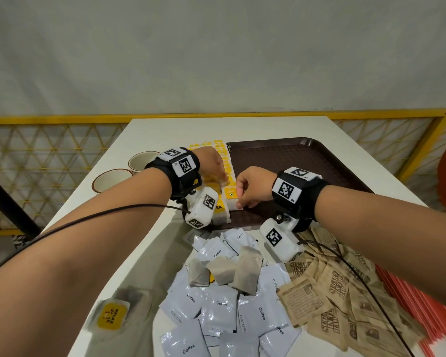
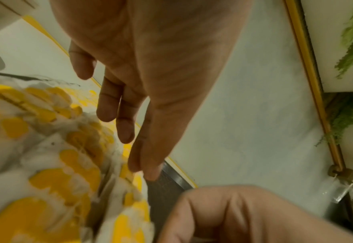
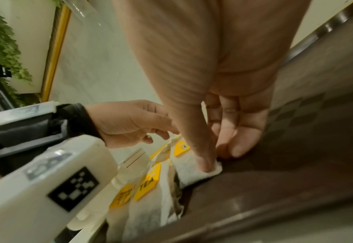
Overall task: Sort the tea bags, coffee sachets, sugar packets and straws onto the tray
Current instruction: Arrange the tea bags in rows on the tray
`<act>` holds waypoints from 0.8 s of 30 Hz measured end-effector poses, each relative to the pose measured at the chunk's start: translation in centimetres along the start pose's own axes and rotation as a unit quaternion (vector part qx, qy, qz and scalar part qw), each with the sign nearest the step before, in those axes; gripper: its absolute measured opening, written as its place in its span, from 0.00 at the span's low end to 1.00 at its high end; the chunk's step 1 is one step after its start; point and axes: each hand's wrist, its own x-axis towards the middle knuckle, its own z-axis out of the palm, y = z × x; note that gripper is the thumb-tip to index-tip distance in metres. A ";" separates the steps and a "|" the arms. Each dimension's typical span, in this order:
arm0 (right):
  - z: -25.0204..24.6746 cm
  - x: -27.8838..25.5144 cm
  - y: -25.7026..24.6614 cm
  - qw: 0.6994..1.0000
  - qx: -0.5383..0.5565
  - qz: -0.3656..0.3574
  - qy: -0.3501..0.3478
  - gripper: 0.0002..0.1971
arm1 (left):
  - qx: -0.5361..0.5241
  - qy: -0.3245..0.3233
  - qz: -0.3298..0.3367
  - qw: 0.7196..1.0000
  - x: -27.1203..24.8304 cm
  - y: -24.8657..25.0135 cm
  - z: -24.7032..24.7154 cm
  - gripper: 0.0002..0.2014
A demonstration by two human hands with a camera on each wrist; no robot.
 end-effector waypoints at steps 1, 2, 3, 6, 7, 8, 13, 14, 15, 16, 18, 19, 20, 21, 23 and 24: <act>0.0 0.0 0.1 1.000 -0.001 0.000 0.001 0.11 | -0.005 0.002 -0.006 1.000 -0.2 0.1 -0.2 0.13; 0.1 0.1 0.2 1.000 -0.002 0.000 0.003 0.11 | -0.005 -0.005 -0.009 1.000 -0.3 0.1 -0.4 0.15; 0.1 0.1 0.3 1.000 -0.003 0.001 0.004 0.11 | 0.000 -0.021 -0.010 1.000 -0.4 0.1 -0.5 0.16; 0.2 0.2 0.3 1.000 -0.005 0.001 0.001 0.11 | 0.036 -0.065 0.006 0.997 -0.6 0.4 -0.2 0.17; 0.2 0.1 0.2 1.000 -0.005 0.001 -0.003 0.11 | 0.048 -0.067 0.013 0.997 -0.7 0.5 0.0 0.17; 0.1 0.0 0.2 1.000 -0.004 0.000 -0.005 0.10 | 0.056 -0.064 0.019 0.996 -0.6 0.6 0.2 0.16; 0.0 -0.4 -0.4 1.000 -0.020 -0.021 -0.007 0.12 | 0.073 -0.051 0.022 0.996 -0.5 1.1 0.8 0.14; 0.1 -0.4 -0.5 0.999 -0.029 -0.024 -0.018 0.11 | 0.075 -0.050 0.023 0.996 -0.5 1.1 0.9 0.14; 0.3 -0.4 -0.7 0.998 -0.038 -0.024 -0.032 0.09 | 0.080 -0.049 0.025 0.995 -0.5 1.2 0.9 0.14; 0.4 -0.4 -0.8 0.998 -0.046 -0.020 -0.045 0.07 | 0.083 -0.045 0.027 0.995 -0.6 1.2 1.0 0.14; 0.2 -0.6 -1.1 0.997 -0.049 -0.015 -0.054 0.03 | 0.069 -0.031 0.039 0.996 -1.0 1.2 0.6 0.11; 0.0 -0.7 -1.2 0.998 -0.044 -0.017 -0.049 0.04 | 0.050 -0.022 0.048 0.997 -1.4 1.0 0.3 0.08; -0.5 -1.1 -1.3 0.998 -0.037 -0.020 -0.038 0.04 | 0.029 -0.012 0.061 0.998 -1.9 0.9 -0.2 0.07; -0.9 -1.7 -1.4 0.999 -0.026 -0.025 -0.027 0.05 | 0.009 -0.003 0.075 0.997 -2.8 0.6 -0.6 0.06; -1.6 -3.7 -1.5 0.999 -0.003 -0.040 -0.027 0.06 | -0.015 0.005 0.104 0.994 -5.1 0.0 -1.4 0.05; -1.7 -4.9 -1.6 0.998 0.005 -0.047 -0.048 0.06 | -0.018 -0.007 0.122 0.992 -6.5 -0.3 -1.5 0.04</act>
